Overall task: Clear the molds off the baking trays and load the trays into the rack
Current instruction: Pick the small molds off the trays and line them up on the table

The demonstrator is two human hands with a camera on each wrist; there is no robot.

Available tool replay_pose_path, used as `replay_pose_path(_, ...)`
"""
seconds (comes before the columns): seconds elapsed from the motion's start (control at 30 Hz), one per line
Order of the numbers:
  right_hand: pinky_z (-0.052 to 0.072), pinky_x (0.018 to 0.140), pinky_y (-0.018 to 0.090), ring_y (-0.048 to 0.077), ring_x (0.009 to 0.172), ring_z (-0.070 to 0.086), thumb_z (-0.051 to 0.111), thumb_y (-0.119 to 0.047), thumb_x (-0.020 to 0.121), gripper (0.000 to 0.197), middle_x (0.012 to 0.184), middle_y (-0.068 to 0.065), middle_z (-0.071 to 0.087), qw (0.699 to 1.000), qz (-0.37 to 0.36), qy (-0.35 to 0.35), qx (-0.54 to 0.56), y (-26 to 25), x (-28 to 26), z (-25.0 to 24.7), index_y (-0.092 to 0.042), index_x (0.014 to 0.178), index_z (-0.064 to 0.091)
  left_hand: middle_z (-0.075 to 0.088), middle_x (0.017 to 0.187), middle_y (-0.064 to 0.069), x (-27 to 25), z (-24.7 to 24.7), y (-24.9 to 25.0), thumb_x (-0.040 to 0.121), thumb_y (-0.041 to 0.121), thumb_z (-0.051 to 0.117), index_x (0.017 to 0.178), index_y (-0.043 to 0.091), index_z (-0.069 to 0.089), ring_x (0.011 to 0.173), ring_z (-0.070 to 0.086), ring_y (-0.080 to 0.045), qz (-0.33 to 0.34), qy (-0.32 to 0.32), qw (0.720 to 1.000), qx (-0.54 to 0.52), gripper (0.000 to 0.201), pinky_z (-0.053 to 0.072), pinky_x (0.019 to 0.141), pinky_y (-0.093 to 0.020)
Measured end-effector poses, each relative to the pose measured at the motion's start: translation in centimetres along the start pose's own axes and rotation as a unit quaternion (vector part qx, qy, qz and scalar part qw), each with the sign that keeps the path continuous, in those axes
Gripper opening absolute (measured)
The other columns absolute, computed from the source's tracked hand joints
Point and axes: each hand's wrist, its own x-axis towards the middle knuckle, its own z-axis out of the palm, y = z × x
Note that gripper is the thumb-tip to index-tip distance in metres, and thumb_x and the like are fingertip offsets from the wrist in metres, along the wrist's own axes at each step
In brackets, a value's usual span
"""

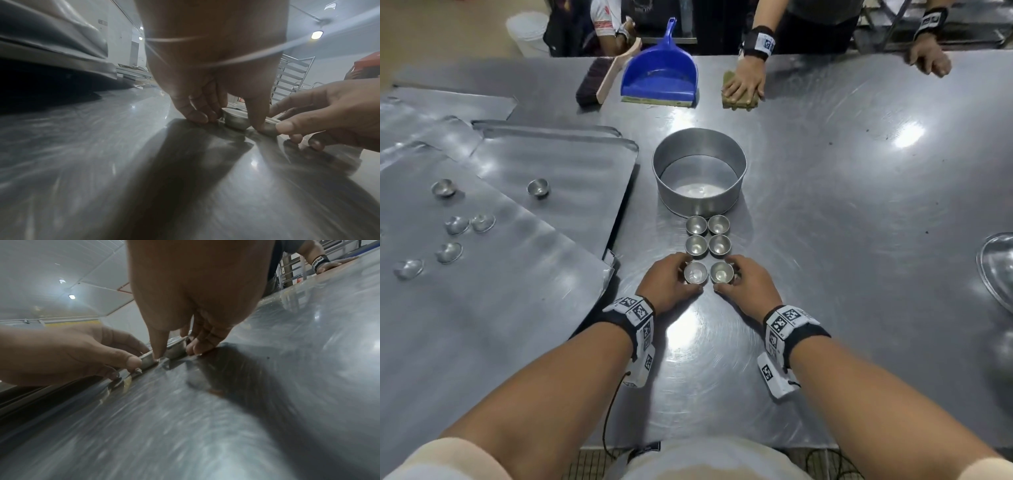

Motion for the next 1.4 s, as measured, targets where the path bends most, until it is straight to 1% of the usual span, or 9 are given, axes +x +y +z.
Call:
replay_pose_path(0.1,0.051,0.090,0.034,0.018,0.104,0.063,0.082,-0.038,0.076,0.058,0.119,0.000,0.067,1.000,0.002,0.012,0.009,0.1,0.0,0.1,-0.022,0.127,0.059,0.067,0.109,0.006,0.1,0.1,-0.1,0.073,0.039,0.085,0.123,0.019,0.062,0.092,0.061,-0.009,-0.005,0.006,1.000,0.000,0.058,0.044,0.078,-0.022)
replay_pose_path(0.23,0.049,0.089,0.032,0.016,0.104,0.063,0.082,-0.035,0.078,0.053,0.118,-0.002,0.068,1.000,0.002,0.021,0.016,0.0,0.1,0.0,-0.023,0.124,0.060,0.067,0.113,0.004,0.3,0.2,-0.2,0.075,0.037,0.084,0.126,0.019,0.062,0.096,0.061,-0.011,0.001,0.008,1.000,-0.005,0.059,0.047,0.082,-0.025)
replay_pose_path(0.47,0.051,0.091,0.033,0.015,0.103,0.062,0.083,-0.033,0.078,0.055,0.119,0.000,0.066,0.999,-0.009,0.029,0.028,0.5,0.3,0.3,-0.023,0.127,0.061,0.066,0.109,0.007,0.5,0.3,-0.3,0.074,0.036,0.085,0.121,0.019,0.063,0.094,0.061,-0.011,0.005,0.019,1.000,-0.014,0.055,0.050,0.085,-0.028)
replay_pose_path(0.57,0.050,0.089,0.030,0.014,0.100,0.063,0.083,-0.032,0.077,0.055,0.117,-0.002,0.067,0.999,-0.009,0.031,0.039,0.5,0.3,0.3,-0.025,0.127,0.061,0.066,0.109,0.008,0.6,0.4,-0.4,0.074,0.036,0.085,0.122,0.020,0.062,0.094,0.060,-0.010,0.011,0.023,1.000,-0.017,0.056,0.047,0.081,-0.025)
replay_pose_path(0.7,0.049,0.089,0.028,0.012,0.102,0.063,0.083,-0.034,0.077,0.054,0.117,-0.003,0.068,0.999,-0.007,0.031,0.042,0.7,0.5,0.4,-0.025,0.126,0.062,0.065,0.107,0.008,0.6,0.4,-0.4,0.076,0.034,0.085,0.121,0.020,0.062,0.093,0.060,-0.010,0.018,0.027,0.999,-0.016,0.053,0.043,0.078,-0.022)
replay_pose_path(0.87,0.048,0.088,0.027,0.013,0.101,0.062,0.082,-0.035,0.078,0.053,0.117,-0.003,0.068,0.999,-0.009,0.034,0.040,0.9,0.6,0.5,-0.025,0.126,0.062,0.065,0.107,0.007,1.0,0.5,-0.6,0.075,0.035,0.085,0.119,0.020,0.062,0.092,0.059,-0.010,0.015,0.026,0.999,-0.013,0.051,0.044,0.079,-0.024)
replay_pose_path(1.07,0.050,0.089,0.029,0.014,0.100,0.063,0.080,-0.036,0.080,0.051,0.116,-0.001,0.068,0.999,-0.019,0.038,0.033,0.9,0.8,0.5,-0.025,0.127,0.063,0.064,0.108,0.009,1.2,0.5,-0.6,0.075,0.036,0.085,0.121,0.021,0.061,0.093,0.059,-0.008,0.012,0.024,1.000,-0.012,0.054,0.043,0.080,-0.023)
replay_pose_path(1.27,0.049,0.090,0.029,0.013,0.103,0.062,0.079,-0.037,0.081,0.052,0.117,-0.002,0.068,0.999,-0.019,0.038,0.027,1.0,1.0,0.7,-0.025,0.129,0.062,0.063,0.106,0.011,1.2,0.5,-0.6,0.075,0.035,0.085,0.121,0.020,0.061,0.091,0.058,-0.007,0.012,0.025,1.000,-0.011,0.054,0.042,0.077,-0.021)
replay_pose_path(1.4,0.047,0.088,0.025,0.012,0.100,0.062,0.080,-0.036,0.080,0.053,0.117,-0.002,0.067,0.999,-0.018,0.035,0.030,1.0,1.0,0.6,-0.027,0.129,0.062,0.065,0.109,0.008,1.2,0.5,-0.6,0.075,0.035,0.086,0.122,0.020,0.061,0.093,0.059,-0.008,0.012,0.022,1.000,-0.013,0.055,0.043,0.079,-0.022)
